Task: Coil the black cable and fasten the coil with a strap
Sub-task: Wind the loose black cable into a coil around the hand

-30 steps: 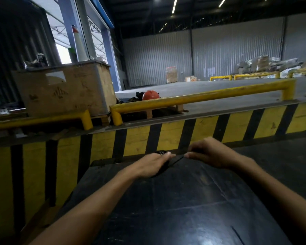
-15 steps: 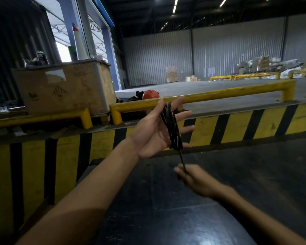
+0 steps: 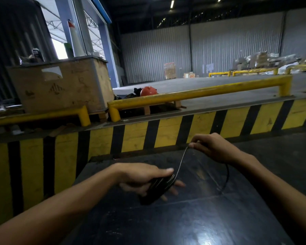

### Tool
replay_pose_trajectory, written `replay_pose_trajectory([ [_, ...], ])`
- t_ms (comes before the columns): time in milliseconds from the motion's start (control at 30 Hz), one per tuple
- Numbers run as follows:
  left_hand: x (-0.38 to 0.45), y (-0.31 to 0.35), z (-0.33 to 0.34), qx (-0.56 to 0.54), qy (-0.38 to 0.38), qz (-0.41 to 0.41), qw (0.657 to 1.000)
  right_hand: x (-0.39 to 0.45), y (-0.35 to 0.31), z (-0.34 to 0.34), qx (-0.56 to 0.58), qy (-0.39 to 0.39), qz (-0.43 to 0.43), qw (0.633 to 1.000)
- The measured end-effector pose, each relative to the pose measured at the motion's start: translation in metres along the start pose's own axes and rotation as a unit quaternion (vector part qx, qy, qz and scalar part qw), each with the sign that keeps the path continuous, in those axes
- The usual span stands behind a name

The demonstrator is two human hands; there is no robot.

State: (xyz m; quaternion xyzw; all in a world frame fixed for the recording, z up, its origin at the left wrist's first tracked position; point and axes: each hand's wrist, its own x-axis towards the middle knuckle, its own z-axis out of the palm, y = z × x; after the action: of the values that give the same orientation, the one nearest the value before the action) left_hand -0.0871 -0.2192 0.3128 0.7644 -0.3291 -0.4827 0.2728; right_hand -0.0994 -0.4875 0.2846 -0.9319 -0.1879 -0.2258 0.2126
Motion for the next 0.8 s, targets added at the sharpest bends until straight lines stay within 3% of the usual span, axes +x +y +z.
replay_pose_trajectory([
  [100, -0.016, 0.028, 0.006, -0.245, -0.053, 0.184, 0.950, -0.004, -0.007, 0.012, 0.074, 0.086, 0.023, 0.993],
  [167, -0.021, 0.048, -0.001, -0.324, 0.013, 0.300, 0.897, -0.013, -0.023, 0.037, 0.107, 0.067, 0.058, 0.990],
  [233, -0.020, 0.064, -0.011, -0.345, 0.127, 0.352, 0.861, -0.027, -0.049, 0.071, 0.097, -0.020, 0.054, 0.994],
  [300, -0.012, 0.065, -0.021, -0.304, 0.236, 0.327, 0.863, -0.042, -0.080, 0.096, 0.057, -0.106, 0.004, 0.993],
  [400, 0.002, 0.041, -0.029, -0.085, 0.338, 0.197, 0.916, -0.046, -0.107, 0.087, -0.005, -0.133, -0.060, 0.989],
  [467, 0.008, 0.018, -0.027, 0.042, 0.325, 0.099, 0.940, -0.039, -0.111, 0.058, -0.014, -0.127, -0.070, 0.989],
  [567, 0.011, -0.007, -0.017, 0.080, 0.239, 0.035, 0.967, -0.030, -0.099, 0.017, 0.024, -0.123, -0.057, 0.990],
  [700, 0.008, -0.010, -0.002, 0.016, 0.131, 0.056, 0.990, -0.027, -0.076, -0.004, 0.131, -0.078, -0.025, 0.988],
  [800, 0.006, -0.001, 0.013, -0.143, 0.044, 0.119, 0.982, -0.028, -0.068, 0.004, 0.311, -0.041, 0.035, 0.949],
])
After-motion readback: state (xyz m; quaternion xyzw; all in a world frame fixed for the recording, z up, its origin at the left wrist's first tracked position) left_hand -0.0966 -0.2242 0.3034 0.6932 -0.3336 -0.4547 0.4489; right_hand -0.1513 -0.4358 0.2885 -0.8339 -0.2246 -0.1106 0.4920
